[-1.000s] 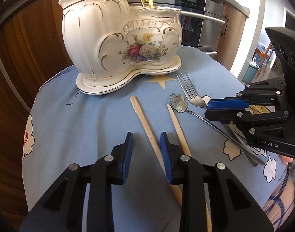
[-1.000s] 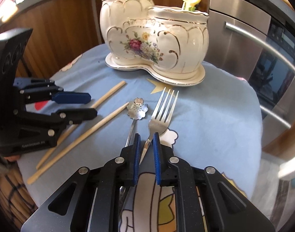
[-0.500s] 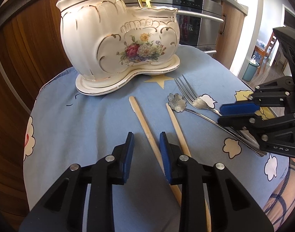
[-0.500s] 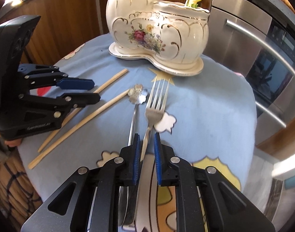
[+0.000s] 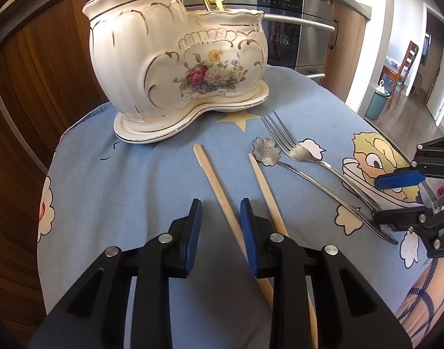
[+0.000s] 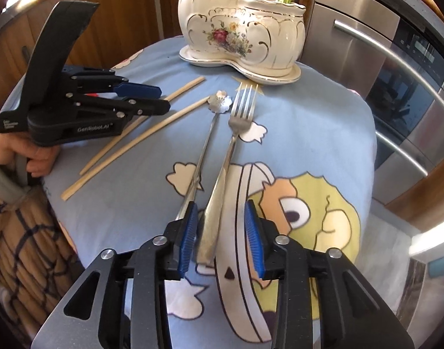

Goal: Organize utensils
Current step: 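Grasp a chopstick with the left tool while the right tool grasps a silver fork, then lift the chopstick and silver fork and carry both over the porcelain holder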

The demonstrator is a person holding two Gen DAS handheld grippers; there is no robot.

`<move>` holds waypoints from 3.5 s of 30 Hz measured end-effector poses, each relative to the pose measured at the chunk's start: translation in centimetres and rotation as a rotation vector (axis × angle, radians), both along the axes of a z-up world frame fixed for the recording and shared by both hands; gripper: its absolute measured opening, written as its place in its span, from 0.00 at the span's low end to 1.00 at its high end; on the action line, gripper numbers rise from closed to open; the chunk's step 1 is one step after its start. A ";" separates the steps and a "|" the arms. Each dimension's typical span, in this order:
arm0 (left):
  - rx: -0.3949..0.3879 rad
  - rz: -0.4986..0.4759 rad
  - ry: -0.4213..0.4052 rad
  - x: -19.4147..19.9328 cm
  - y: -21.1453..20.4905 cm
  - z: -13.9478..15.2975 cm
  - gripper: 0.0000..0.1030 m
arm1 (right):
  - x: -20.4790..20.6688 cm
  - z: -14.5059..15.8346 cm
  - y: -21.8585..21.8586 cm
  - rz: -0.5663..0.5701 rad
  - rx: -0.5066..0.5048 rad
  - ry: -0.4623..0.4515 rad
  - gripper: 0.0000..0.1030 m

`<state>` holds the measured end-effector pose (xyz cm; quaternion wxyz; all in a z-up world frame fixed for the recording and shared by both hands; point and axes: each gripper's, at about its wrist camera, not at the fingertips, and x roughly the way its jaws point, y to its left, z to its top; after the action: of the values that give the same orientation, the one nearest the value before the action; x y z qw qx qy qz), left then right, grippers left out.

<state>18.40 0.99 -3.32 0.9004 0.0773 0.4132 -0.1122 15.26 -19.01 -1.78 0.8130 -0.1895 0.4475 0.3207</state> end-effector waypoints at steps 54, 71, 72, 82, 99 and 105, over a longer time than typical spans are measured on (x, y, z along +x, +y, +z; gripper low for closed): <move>-0.096 -0.027 0.117 0.1 7.1 3.1 0.04 | 6.0 0.3 3.3 0.038 -0.038 0.111 0.06; -0.333 0.173 -0.248 -3.1 10.7 8.4 0.04 | 5.3 3.6 0.6 -0.029 0.239 0.018 0.06; -0.335 0.178 -0.267 -3.3 10.6 8.8 0.04 | 5.0 3.7 0.6 -0.033 0.253 0.007 0.06; -0.399 0.224 -0.436 -3.9 10.5 11.2 0.04 | 2.8 5.8 -0.6 -0.073 0.359 -0.115 0.06; -0.557 0.273 -0.647 0.3 11.7 13.9 0.04 | 7.1 9.9 0.4 -0.127 0.612 -0.220 0.06; -0.611 0.270 -0.728 2.9 12.3 14.7 0.04 | 10.1 11.9 1.4 -0.161 0.737 -0.280 0.06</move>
<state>21.31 13.31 11.35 0.9743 -0.2101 0.0265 -0.0764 25.31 -17.61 10.10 0.9022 0.1085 0.2006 0.3660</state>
